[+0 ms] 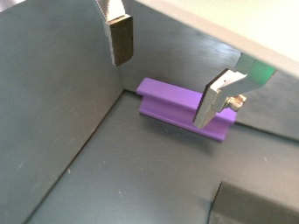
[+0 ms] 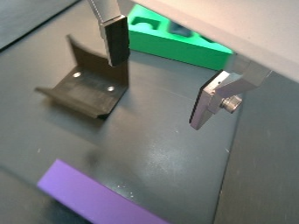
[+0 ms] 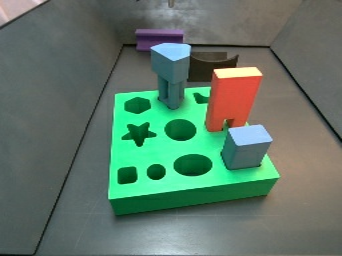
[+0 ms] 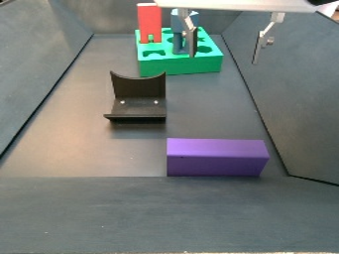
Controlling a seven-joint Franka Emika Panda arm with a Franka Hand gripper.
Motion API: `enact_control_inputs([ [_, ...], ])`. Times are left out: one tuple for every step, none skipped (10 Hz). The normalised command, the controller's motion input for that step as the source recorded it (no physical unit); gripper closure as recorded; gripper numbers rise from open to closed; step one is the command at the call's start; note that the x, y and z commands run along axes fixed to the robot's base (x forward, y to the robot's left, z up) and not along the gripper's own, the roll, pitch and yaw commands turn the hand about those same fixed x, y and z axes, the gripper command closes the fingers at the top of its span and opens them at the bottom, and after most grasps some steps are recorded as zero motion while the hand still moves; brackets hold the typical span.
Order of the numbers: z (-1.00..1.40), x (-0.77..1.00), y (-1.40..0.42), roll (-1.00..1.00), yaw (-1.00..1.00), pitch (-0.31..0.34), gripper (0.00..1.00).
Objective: Pick up the arch object. Move up. Place the arch object on the fixture. Regrasp the arch object. Rotate the arch object. Move to above the board. Insert the arch object.
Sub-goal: Pick up the arch object.
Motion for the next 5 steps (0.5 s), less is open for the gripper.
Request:
enact_control_inputs([
  [-0.02, 0.0, 0.0, 0.0, -1.0, 0.006, 0.0],
  [-0.02, 0.0, 0.0, 0.0, -1.0, 0.004, 0.0],
  [0.0, 0.0, 0.0, 0.0, -1.0, 0.0, 0.0],
  [0.0, 0.0, 0.0, 0.0, -1.0, 0.0, 0.0],
  [0.0, 0.0, 0.0, 0.0, -1.0, 0.0, 0.0],
])
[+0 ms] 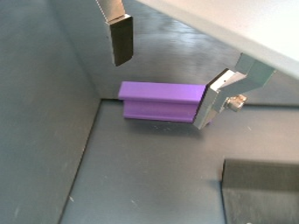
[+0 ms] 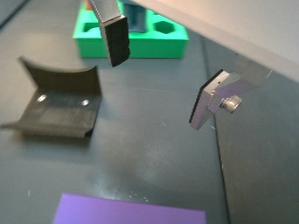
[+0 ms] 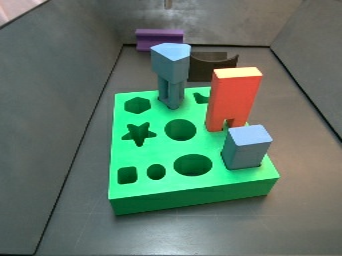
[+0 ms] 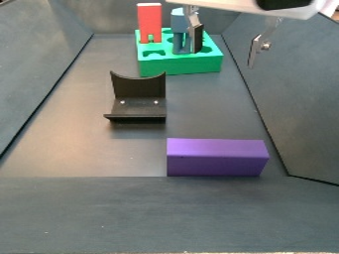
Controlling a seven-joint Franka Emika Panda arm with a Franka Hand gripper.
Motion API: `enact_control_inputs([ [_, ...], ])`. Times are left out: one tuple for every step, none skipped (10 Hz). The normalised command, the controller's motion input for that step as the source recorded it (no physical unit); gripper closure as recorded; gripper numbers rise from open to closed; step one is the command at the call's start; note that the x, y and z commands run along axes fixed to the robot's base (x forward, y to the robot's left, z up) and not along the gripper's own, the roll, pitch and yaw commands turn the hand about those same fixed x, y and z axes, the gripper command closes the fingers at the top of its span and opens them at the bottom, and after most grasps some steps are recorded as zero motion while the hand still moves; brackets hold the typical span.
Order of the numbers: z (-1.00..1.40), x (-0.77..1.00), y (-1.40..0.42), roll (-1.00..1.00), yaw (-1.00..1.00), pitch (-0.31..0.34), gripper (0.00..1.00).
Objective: Pick up the arch object. Move up. Place the arch object on the fixture. Regrasp the arch object. Rotate the arch object. Move to above the board. Insert the arch object.
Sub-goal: Pick up the arch object.
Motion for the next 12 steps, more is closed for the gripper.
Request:
enact_control_inputs([
  [0.0, 0.0, 0.0, 0.0, -1.0, 0.0, 0.0],
  [0.0, 0.0, 0.0, 0.0, -1.0, 0.0, 0.0],
  [0.0, 0.0, 0.0, 0.0, -1.0, 0.0, 0.0],
  [0.0, 0.0, 0.0, 0.0, -1.0, 0.0, 0.0],
  [0.0, 0.0, 0.0, 0.0, -1.0, 0.0, 0.0],
  [0.0, 0.0, 0.0, 0.0, -1.0, 0.0, 0.0],
  [0.0, 0.0, 0.0, 0.0, -1.0, 0.0, 0.0],
  [0.0, 0.0, 0.0, 0.0, -1.0, 0.0, 0.0],
  [-0.17, 0.0, 0.0, 0.0, -1.0, 0.04, 0.0],
  [-0.23, 0.0, 0.04, 0.0, -0.99, 0.041, 0.0],
  [-0.25, 0.0, 0.14, 0.0, -0.9, 0.041, 0.0],
  [-0.23, 0.0, 0.22, 0.0, -0.83, 0.007, 0.0],
])
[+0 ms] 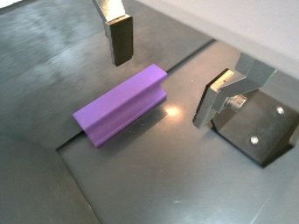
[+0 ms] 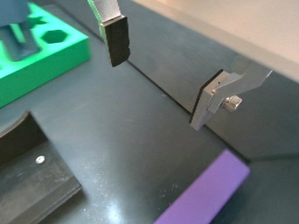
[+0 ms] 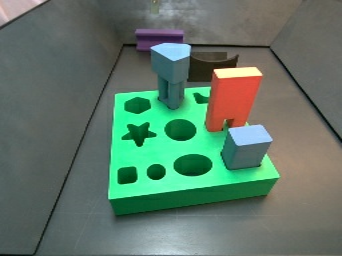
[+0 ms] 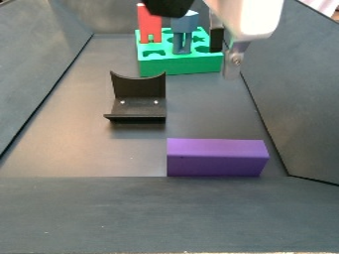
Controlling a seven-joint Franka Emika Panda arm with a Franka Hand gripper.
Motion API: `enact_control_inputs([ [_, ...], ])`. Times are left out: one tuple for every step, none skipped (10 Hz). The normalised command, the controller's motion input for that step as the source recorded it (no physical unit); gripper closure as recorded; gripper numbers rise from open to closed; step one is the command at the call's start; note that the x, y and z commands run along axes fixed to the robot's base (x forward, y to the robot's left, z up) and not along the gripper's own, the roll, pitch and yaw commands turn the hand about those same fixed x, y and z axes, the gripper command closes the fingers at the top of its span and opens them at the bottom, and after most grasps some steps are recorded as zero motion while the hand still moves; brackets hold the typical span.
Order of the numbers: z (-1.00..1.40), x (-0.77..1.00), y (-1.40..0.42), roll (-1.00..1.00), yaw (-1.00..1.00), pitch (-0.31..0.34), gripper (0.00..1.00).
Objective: Pick up the arch object. Move up. Place the arch object on the fixture. Regrasp the arch object. Rotate the arch object. Move to above the board. Insert the arch object.
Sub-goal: Pick up the arch object.
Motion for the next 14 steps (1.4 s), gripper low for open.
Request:
enact_control_inputs([
  [-0.25, 0.0, 0.25, 0.0, -0.8, 0.014, 0.0],
  [-0.21, 0.0, 0.37, 0.0, -0.67, 0.0, 0.0],
  [-0.23, 0.01, 0.56, 0.0, -0.47, 0.0, 0.0],
  [-0.33, 0.11, 0.92, -0.07, 0.0, -0.003, 0.0],
  [-0.36, 0.17, 0.95, -0.16, 0.0, 0.0, 0.0],
  [-0.05, 0.09, 0.82, -0.21, 0.08, 0.0, 0.0],
  [-0.03, 0.0, 0.69, -0.2, 0.09, 0.0, 0.0],
  [-0.08, 0.0, 0.76, -0.24, 0.0, 0.0, 0.0],
  [-0.2, -0.05, 0.41, -0.32, -0.29, -0.149, 0.0],
  [-0.47, 0.0, 0.12, -0.28, -0.07, -0.214, 0.0],
  [-0.61, 0.0, 0.0, -0.25, -0.05, -0.14, 0.0],
  [-0.63, 0.0, 0.0, -0.23, -0.04, -0.147, 0.0],
  [-0.69, 0.0, -0.08, -0.11, -0.01, -0.156, 0.0],
  [-0.66, 0.0, -0.16, -0.07, 0.0, -0.143, 0.0],
])
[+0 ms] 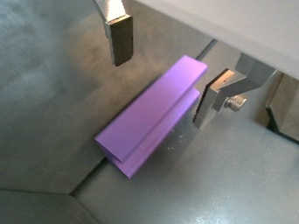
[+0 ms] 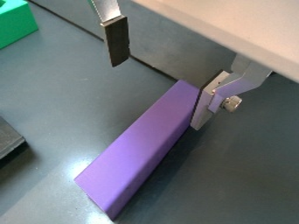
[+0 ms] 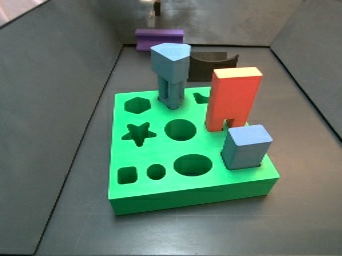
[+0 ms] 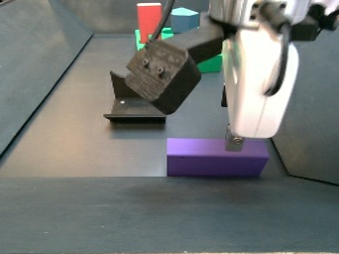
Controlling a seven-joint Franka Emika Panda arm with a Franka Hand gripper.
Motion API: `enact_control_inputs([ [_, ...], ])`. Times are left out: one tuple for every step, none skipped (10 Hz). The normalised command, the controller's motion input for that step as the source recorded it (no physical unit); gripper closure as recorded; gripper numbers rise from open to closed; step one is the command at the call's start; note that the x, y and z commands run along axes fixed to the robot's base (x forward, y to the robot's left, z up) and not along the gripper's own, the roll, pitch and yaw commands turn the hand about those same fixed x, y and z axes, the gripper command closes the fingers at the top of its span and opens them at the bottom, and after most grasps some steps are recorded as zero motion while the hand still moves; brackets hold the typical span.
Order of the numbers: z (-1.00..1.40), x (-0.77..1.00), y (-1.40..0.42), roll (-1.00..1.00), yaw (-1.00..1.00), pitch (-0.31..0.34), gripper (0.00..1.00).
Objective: Pick up the arch object. Move up. Place the arch object on the fixture. Regrasp the arch object. Rotate the arch object. Move to above the board. Insert the arch object.
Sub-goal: Pick up the arch object.
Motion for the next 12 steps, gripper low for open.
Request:
enact_control_inputs([
  [-0.71, 0.0, -0.11, -0.1, 0.0, -0.21, 0.0],
  [-0.66, 0.0, -0.13, -0.12, 0.0, -0.229, 0.0],
  [-0.7, 0.0, -0.03, -0.12, 0.0, -0.204, 0.0],
  [-0.65, 0.07, 0.09, -0.13, 0.07, -0.131, 0.0],
  [-0.73, 0.14, 0.0, -0.13, 0.11, -0.154, 0.0],
  [-0.66, 0.18, -0.03, -0.18, 0.09, -0.153, 0.0],
  [-0.63, 0.18, -0.08, -0.2, 0.1, -0.137, 0.0],
  [-0.57, 0.2, -0.13, -0.22, 0.12, -0.144, 0.0],
  [-0.5, 0.17, -0.26, -0.22, 0.13, -0.167, 0.0],
  [-0.46, 0.17, -0.31, -0.24, 0.1, -0.173, 0.0],
  [-0.45, 0.13, -0.33, -0.24, 0.07, -0.18, 0.0],
  [-0.47, 0.0, -0.14, -0.17, -0.02, -0.164, 0.0],
])
